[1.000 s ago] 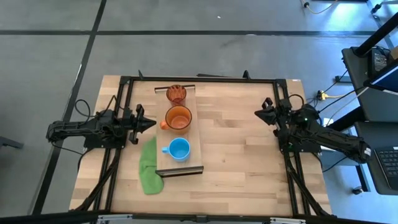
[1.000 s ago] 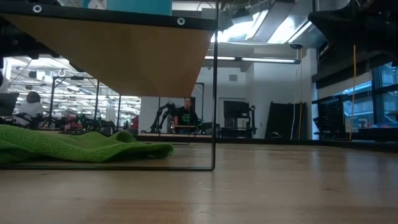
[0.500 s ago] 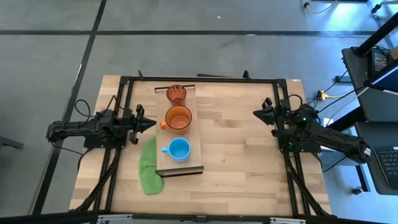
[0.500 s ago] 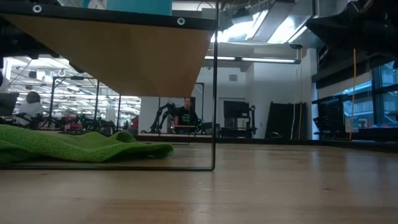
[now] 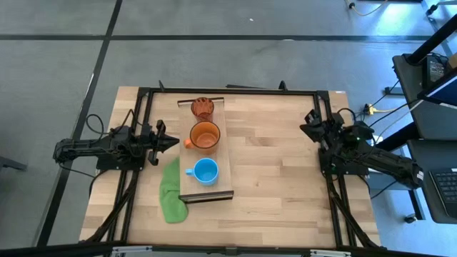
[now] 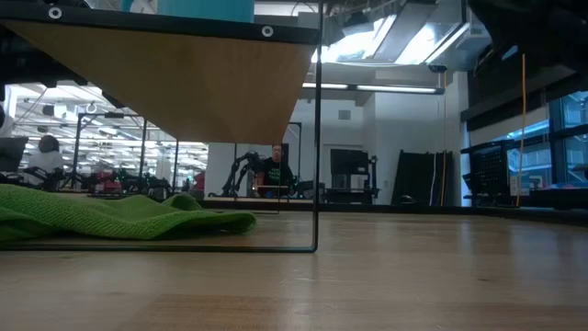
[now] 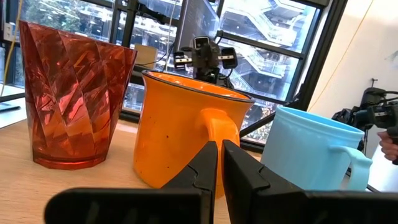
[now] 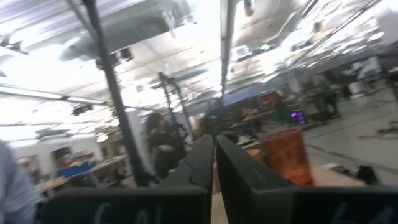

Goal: Stack small to large cups/mugs on shelf
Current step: Return to Home Position

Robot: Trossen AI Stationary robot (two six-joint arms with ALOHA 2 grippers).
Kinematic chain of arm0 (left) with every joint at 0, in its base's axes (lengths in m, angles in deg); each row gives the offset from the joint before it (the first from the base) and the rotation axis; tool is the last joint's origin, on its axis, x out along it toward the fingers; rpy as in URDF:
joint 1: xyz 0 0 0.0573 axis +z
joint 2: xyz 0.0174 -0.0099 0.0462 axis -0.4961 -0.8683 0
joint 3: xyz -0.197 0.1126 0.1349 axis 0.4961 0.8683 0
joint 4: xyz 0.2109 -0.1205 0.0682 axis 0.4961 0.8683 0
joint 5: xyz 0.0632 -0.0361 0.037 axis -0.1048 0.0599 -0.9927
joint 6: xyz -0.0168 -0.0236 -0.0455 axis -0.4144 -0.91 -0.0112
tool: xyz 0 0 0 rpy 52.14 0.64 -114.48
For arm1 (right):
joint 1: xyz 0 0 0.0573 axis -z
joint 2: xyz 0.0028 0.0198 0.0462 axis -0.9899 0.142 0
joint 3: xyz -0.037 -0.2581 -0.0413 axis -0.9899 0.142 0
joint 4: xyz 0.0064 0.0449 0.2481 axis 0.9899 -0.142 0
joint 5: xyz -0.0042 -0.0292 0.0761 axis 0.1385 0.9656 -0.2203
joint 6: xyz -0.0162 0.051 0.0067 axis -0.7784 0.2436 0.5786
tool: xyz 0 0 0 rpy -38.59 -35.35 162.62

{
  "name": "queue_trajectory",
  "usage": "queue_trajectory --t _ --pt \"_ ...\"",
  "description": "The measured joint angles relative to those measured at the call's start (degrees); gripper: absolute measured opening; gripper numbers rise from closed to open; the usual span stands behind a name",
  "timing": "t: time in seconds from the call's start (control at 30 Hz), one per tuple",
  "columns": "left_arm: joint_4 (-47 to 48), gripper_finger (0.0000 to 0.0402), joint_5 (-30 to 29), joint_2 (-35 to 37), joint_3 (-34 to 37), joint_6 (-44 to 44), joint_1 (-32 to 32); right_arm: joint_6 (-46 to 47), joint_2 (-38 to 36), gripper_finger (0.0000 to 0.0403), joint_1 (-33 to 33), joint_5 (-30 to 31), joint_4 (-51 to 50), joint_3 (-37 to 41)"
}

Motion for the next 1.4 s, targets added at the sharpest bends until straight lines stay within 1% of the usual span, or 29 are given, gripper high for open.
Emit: queue_trajectory --t 0.1,0.2,0.27,0.37,0.5,0.63,0.77,0.8,0.9,1.07,1.23,1.4 --pt "0.0 0.0016 0.0 0.0 0.0 0.1 0.0 0.8 0.2 0.0023 -2.2 -0.3 -0.2 0.1" --pt "0.0 0.0016 0.0 0.0 0.0 0.1 0.0 1.3 1.6 0.0023 -6.0 -0.2 0.1 0.1" --pt "0.0 0.0016 0.0 0.0 0.0 0.1 0.0 1.0 2.9 0.0023 -9.1 0.6 2.3 0.2" --pt "0.0 0.0016 0.0 0.0 0.0 0.1 0.0 -1.3 5.1 0.0023 -13.8 4.3 4.7 0.1" --pt "0.0 0.0016 0.0 0.0 0.0 0.1 0.0 -4.7 7.2 0.0023 -18.9 10.9 6.0 0.1" --pt "0.0 0.0016 0.0 0.0 0.0 0.1 0.0 -8.1 8.0 0.0023 -22.3 14.4 5.6 0.3" --pt "0.0 0.0016 0.0 0.0 0.0 0.0 0.0 -8.8 7.7 0.0023 -23.4 17.4 8.9 3.6" --pt "0.0 0.0016 0.0 0.0 0.0 0.0 0.0 -7.9 7.7 0.0023 -23.5 17.4 10.4 4.7" --pt "0.0 0.0016 0.0 0.0 0.0 0.0 0.0 -7.2 7.6 0.0023 -23.8 17.1 10.3 4.4" --pt "-0.1 0.0016 0.0 0.0 0.0 0.0 0.0 -9.5 7.6 0.0023 -23.8 16.3 10.6 4.1" --pt "-0.1 0.0016 0.0 0.0 0.0 0.1 0.0 -9.5 7.6 0.0023 -23.8 16.2 5.4 4.1" --pt "-0.1 0.0016 0.0 0.0 0.0 0.1 0.0 -10.1 7.6 0.0023 -23.7 13.1 1.6 4.1"
